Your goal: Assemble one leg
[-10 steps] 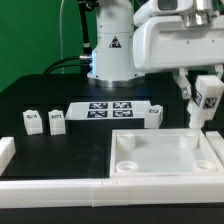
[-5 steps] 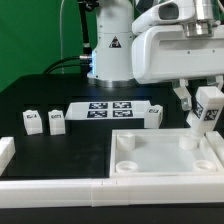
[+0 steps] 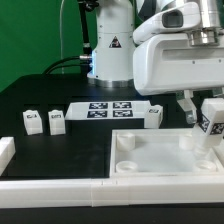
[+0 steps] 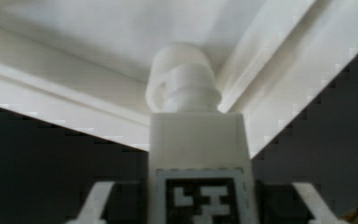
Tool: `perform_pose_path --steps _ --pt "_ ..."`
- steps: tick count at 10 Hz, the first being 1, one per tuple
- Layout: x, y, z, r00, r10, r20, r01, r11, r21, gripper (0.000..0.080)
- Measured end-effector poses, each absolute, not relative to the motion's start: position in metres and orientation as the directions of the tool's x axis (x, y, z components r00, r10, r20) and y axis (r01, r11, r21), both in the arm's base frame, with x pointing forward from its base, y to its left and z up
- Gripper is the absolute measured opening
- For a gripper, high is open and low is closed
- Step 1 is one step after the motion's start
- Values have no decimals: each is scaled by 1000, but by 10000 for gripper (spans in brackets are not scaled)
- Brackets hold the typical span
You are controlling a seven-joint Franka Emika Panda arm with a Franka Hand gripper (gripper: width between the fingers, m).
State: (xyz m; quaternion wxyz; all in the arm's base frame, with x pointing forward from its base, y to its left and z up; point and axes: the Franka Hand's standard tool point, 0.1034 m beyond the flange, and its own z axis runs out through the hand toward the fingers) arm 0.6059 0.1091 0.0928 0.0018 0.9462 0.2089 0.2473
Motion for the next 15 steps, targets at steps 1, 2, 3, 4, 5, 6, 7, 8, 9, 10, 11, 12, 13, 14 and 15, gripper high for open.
perform_pose_path --steps 1,2,3,4,5,6,7,8,9,10,11,12,13,14,15 --pt "607 103 91 753 393 527 385 -914 132 290" --pt "604 101 87 755 391 526 383 -914 131 290" --pt "604 103 87 755 393 525 385 -914 130 290" --pt "603 105 86 755 395 524 388 -913 129 290" --pt "602 107 86 754 397 524 390 -912 128 290" --pt "601 111 85 753 400 523 395 -910 126 290" --pt "600 114 83 752 403 521 400 -908 125 290" --pt "602 114 83 749 403 527 400 -908 127 290" --pt "606 115 82 737 402 542 398 -908 133 290" --pt "607 113 80 732 405 548 398 -907 138 290" --pt "605 111 73 739 407 537 400 -906 136 290" --pt "604 110 70 742 407 533 400 -907 135 290" --pt "603 109 68 744 407 530 400 -907 134 290" --pt "603 109 66 745 407 528 400 -907 133 290" --pt "602 109 66 745 406 529 400 -907 134 290"
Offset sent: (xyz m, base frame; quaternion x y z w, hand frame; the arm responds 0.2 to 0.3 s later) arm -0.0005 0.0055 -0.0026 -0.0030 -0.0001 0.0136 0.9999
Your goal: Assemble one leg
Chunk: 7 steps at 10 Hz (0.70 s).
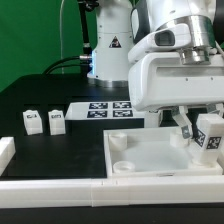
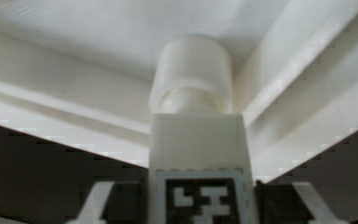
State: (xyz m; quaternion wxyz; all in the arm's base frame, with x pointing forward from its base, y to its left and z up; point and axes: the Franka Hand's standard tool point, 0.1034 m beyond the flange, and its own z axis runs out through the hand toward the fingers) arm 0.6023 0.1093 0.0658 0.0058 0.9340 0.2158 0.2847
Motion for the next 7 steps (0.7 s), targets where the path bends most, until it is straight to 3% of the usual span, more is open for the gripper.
perform_pose_path --steps 4,5,6,7 --pt "601 107 64 748 411 521 404 -905 134 291" --pt "601 107 64 748 411 521 404 -905 134 495" --pt "601 107 64 748 411 521 404 -905 134 495" --pt "601 107 64 749 411 520 404 -905 134 616"
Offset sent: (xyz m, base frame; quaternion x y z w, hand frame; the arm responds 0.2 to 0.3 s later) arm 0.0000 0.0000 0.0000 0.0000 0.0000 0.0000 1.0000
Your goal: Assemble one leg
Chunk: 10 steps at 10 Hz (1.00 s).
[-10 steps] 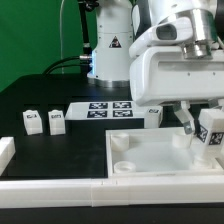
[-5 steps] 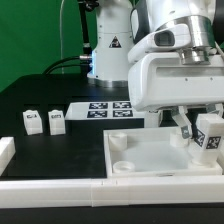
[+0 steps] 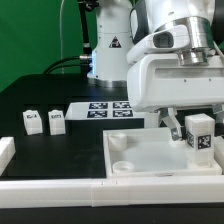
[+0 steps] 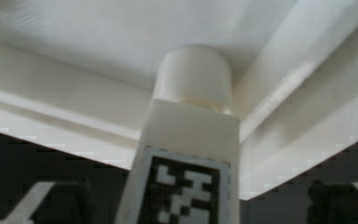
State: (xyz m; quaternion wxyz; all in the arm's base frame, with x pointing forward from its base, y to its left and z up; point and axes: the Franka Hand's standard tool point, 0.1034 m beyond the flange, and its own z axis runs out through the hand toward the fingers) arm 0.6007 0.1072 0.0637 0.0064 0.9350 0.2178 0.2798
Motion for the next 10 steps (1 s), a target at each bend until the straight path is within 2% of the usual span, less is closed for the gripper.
perform_pose_path --steps 1,6,9,10 --pt "601 107 64 749 411 520 404 -905 134 639" --pt "601 107 64 749 411 520 404 -905 134 648" --pt "603 103 78 765 401 504 392 -911 128 648" --pt "601 106 77 775 405 485 400 -909 121 648"
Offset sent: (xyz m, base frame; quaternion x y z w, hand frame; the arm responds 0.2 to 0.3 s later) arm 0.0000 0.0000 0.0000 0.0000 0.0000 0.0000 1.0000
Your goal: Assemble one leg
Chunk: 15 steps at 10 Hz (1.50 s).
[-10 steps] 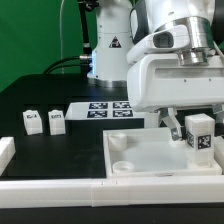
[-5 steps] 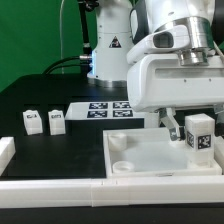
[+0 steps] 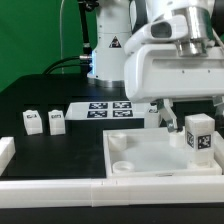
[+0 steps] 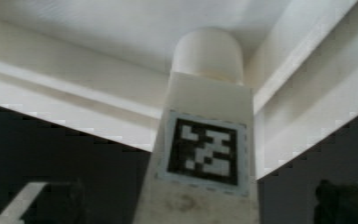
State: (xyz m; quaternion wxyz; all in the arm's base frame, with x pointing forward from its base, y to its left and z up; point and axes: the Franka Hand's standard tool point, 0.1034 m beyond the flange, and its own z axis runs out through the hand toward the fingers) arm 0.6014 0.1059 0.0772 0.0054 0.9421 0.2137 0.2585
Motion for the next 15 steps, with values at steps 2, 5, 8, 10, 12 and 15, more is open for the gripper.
perform_pose_path --steps 2,5,8,10,12,15 --pt "598 109 73 797 410 443 409 -907 104 648" --pt "592 121 72 893 412 180 416 -909 20 648" --pt "593 124 71 902 418 -111 416 -909 -41 648" --pt "603 120 71 924 380 -48 380 -925 -25 648" --pt "606 113 70 938 346 7 346 -938 -9 648" --pt "606 113 69 938 346 6 346 -938 -9 648"
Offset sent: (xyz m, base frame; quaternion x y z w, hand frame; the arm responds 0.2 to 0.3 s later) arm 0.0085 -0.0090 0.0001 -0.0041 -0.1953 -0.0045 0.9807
